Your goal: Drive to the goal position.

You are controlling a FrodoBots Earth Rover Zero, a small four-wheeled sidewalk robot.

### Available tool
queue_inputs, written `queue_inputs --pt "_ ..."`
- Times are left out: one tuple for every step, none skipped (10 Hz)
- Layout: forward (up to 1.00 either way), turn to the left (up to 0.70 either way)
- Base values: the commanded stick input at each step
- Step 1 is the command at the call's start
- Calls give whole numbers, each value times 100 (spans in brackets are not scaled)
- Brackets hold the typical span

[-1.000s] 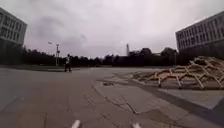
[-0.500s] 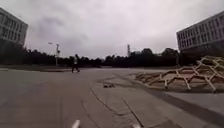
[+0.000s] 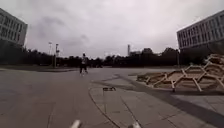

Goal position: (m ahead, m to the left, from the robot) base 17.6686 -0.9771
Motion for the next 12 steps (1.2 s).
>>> queue_inputs --pt "70 0" --pt "70 0" --pt "70 0" --pt "70 -4" --pt "70 -11" --pt "70 -25" --pt "70 -31" --pt "70 -20" --pt "70 -4" --pt "70 0" --pt "70 0" --pt "70 0"
